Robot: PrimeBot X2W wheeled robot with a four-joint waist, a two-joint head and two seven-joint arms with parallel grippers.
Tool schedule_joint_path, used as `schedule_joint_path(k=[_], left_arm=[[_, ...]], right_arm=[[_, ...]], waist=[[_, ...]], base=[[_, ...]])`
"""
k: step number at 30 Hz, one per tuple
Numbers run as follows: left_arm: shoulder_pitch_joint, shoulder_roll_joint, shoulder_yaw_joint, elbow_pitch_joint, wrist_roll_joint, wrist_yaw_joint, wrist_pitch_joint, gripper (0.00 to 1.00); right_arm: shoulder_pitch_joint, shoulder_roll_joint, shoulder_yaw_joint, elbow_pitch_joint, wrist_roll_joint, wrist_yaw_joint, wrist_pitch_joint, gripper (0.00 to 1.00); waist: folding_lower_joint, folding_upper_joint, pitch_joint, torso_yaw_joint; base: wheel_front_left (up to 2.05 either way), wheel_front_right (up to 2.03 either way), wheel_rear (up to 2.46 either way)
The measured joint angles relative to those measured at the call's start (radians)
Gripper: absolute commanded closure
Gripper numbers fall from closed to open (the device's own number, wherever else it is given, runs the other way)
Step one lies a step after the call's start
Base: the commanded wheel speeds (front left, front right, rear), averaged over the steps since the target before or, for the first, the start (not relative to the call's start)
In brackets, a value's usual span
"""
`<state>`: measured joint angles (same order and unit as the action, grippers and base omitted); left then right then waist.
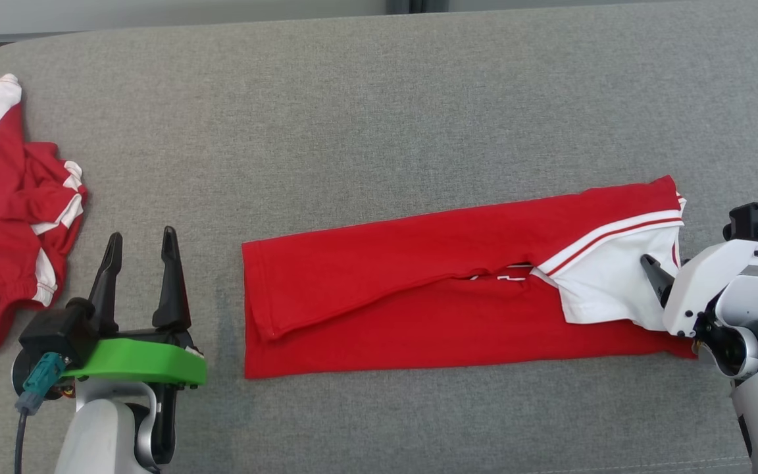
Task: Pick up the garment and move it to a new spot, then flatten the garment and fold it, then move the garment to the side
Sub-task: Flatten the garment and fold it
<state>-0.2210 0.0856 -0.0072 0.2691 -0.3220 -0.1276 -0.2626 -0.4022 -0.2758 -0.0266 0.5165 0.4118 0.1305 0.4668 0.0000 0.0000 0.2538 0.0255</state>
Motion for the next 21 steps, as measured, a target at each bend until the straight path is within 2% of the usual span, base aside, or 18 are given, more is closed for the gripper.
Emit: schedule_joint_path(k=[2,3,4,11,16,21], left_arm=[[0.000,0.001,0.001,-0.002,0.000,0.000,0.000,0.00],[0.000,0.002,0.000,-0.003,0.000,0.000,0.000,0.00],[0.000,0.002,0.000,-0.004,0.000,0.000,0.000,0.00],[0.000,0.005,0.001,0.002,-0.001,0.000,0.000,0.00],[0.000,0.005,0.001,0.004,-0.001,0.000,0.000,0.00],[0.001,0.006,-0.002,0.005,-0.002,0.000,0.000,0.00]], right_arm=[[-0.003,0.000,0.013,0.010,0.004,0.000,-0.002,0.03],[-0.004,-0.002,0.021,0.013,0.008,0.000,-0.002,0.67],[-0.004,-0.004,0.028,0.012,0.008,-0.001,-0.007,1.00],[-0.002,-0.029,0.021,0.001,0.004,0.002,-0.087,1.00],[0.021,-0.100,-0.080,-0.038,-0.044,0.001,-0.113,1.00],[0.060,-0.145,-0.197,-0.087,-0.104,0.001,-0.106,1.00]], waist=[[0.0000,0.0000,0.001,0.002],[0.0000,0.0000,0.002,0.003],[0.0000,0.0000,0.002,0.003],[0.0000,0.0000,-0.004,-0.003],[0.0000,0.0000,-0.015,-0.013],[0.0000,0.0000,-0.026,-0.027]], base=[[0.00,0.00,0.00],[0.00,0.00,0.00],[0.00,0.00,0.00],[0.00,0.00,0.00],[0.00,0.00,0.00],[0.00,0.00,0.00]])
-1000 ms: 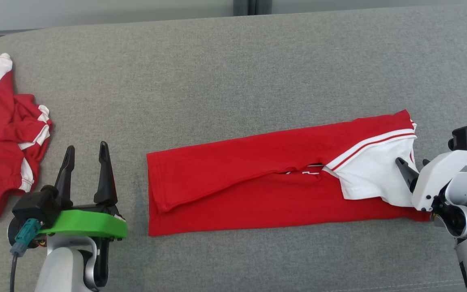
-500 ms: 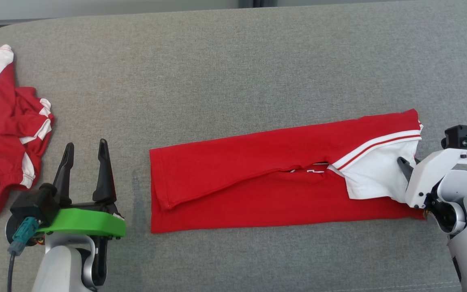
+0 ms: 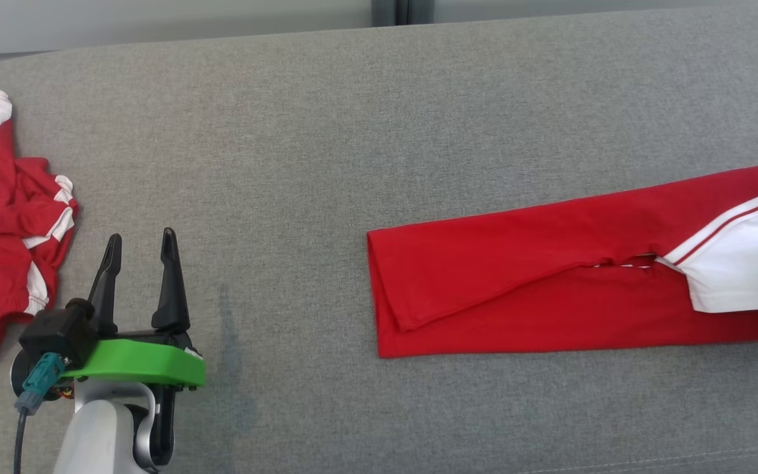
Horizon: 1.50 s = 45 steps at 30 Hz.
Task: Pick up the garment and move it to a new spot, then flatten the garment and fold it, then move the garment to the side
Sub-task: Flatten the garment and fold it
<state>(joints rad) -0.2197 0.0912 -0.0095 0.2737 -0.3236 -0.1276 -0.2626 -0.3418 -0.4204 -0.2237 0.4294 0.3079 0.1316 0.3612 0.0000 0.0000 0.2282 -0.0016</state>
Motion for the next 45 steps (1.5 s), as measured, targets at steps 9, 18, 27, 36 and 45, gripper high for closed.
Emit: schedule_joint_path(k=[9,18,27,36,45], left_arm=[[0.006,0.000,-0.018,0.012,-0.007,0.000,0.000,0.00],[0.027,0.002,-0.022,0.023,-0.015,0.000,0.000,0.00],[0.032,0.003,-0.036,0.026,-0.020,0.000,0.000,0.00],[0.023,-0.001,-0.072,0.035,-0.029,0.000,0.000,0.00],[0.018,-0.004,-0.075,0.038,-0.035,0.000,0.000,0.00]], right_arm=[[0.064,0.057,-0.053,-0.169,-0.096,0.000,0.040,1.00],[0.143,0.146,0.221,-0.368,-0.077,0.000,0.098,1.00],[0.050,0.222,0.484,-0.289,-0.045,0.000,0.112,1.00],[-0.084,0.304,0.592,-0.070,-0.036,0.000,0.083,1.00],[-0.116,0.342,0.615,0.028,0.005,-0.001,0.038,0.00]], waist=[[0.0000,0.0000,-0.033,-0.009],[0.0000,0.0000,-0.081,-0.001],[0.0000,0.0000,-0.094,0.015],[0.0000,0.0000,-0.075,0.056],[0.0000,0.0000,-0.051,0.094]], base=[[0.00,0.00,0.00],[0.00,0.00,0.00],[0.00,0.00,0.00],[0.00,0.00,0.00],[0.00,0.00,0.00]])
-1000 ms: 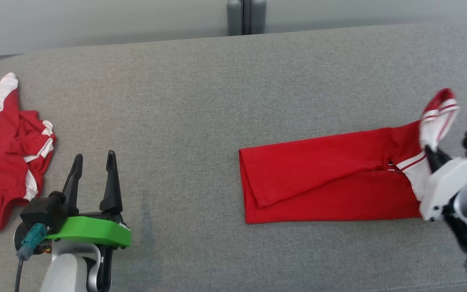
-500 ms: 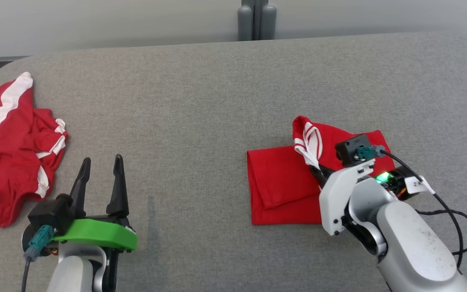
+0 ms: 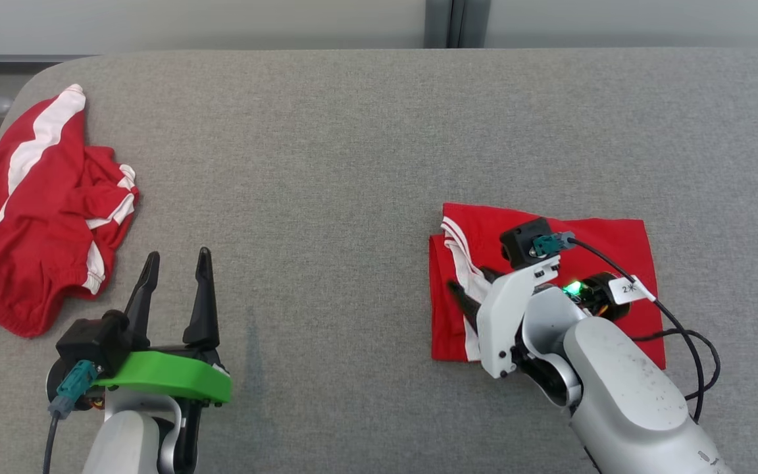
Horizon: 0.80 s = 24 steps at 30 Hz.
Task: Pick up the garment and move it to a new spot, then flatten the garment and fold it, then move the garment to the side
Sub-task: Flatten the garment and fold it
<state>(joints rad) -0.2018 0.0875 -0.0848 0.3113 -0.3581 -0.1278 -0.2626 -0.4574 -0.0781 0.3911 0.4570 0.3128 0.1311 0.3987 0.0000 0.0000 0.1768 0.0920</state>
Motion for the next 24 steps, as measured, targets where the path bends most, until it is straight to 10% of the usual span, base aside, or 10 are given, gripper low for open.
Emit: schedule_joint_path(k=[10,24], left_arm=[[0.000,-0.003,0.025,-0.007,0.002,0.000,0.000,0.00],[0.006,0.000,0.020,-0.003,0.007,0.000,0.000,0.00]], right_arm=[[-0.004,0.024,-0.023,-0.184,0.207,0.000,-0.182,0.00],[0.227,-0.041,-0.404,-0.275,-0.160,0.000,-0.481,0.00]], waist=[[0.0000,0.0000,0.003,-0.025],[0.0000,0.0000,-0.041,-0.088]], base=[[0.00,0.00,0.00],[0.00,0.00,0.00]])
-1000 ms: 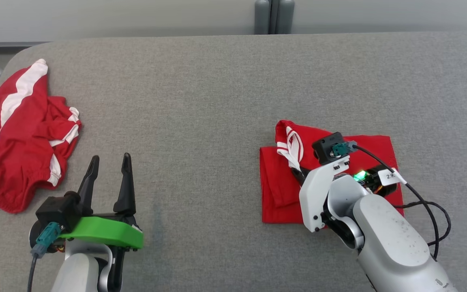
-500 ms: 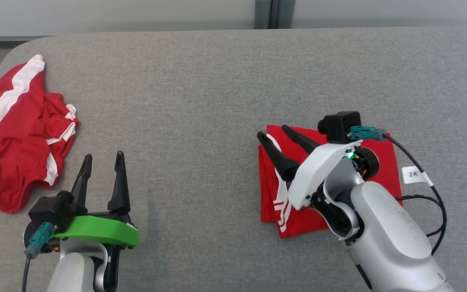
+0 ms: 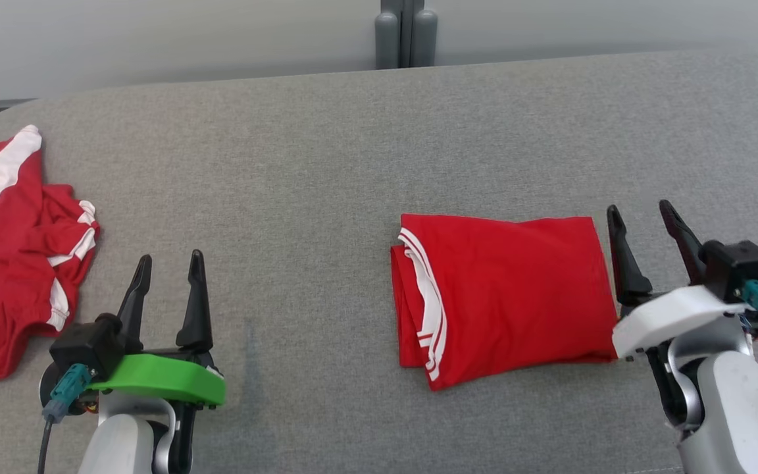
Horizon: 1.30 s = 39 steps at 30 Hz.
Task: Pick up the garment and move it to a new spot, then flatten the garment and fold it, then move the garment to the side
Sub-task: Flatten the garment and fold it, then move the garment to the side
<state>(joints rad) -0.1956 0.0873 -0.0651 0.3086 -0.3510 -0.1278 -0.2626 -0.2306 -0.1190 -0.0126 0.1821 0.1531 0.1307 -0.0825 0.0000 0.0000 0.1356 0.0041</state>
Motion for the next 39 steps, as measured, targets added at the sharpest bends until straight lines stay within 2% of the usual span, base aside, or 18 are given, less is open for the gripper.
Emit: schedule_joint_path(k=[5,10,16,27,39], left_arm=[[0.020,0.001,0.012,0.000,0.000,0.000,0.000,0.00],[0.046,0.000,0.022,0.000,0.001,0.000,0.000,0.00],[0.092,-0.014,0.041,0.001,0.001,0.000,0.000,0.00],[0.126,-0.027,0.056,0.003,0.002,0.000,0.000,0.00],[0.129,-0.030,0.058,-0.010,0.029,0.000,0.000,0.00]], right_arm=[[0.061,0.016,-0.040,0.014,-0.043,0.000,-0.044,0.00],[0.091,0.015,-0.014,0.020,-0.053,0.000,-0.074,0.00],[0.107,-0.018,0.026,0.022,-0.039,0.000,-0.085,0.00],[0.124,-0.030,0.051,0.019,-0.013,0.000,-0.071,0.00],[0.129,-0.021,0.045,0.014,0.004,0.000,-0.064,0.00]], waist=[[0.0000,0.0000,-0.022,-0.027],[0.0000,0.0000,-0.049,-0.049],[0.0000,0.0000,-0.079,-0.063],[0.0000,0.0000,-0.119,-0.055],[0.0000,0.0000,-0.107,-0.049]], base=[[0.00,0.00,0.00],[0.00,0.00,0.00],[0.00,0.00,0.00],[0.00,0.00,0.00],[0.00,0.00,0.00]])
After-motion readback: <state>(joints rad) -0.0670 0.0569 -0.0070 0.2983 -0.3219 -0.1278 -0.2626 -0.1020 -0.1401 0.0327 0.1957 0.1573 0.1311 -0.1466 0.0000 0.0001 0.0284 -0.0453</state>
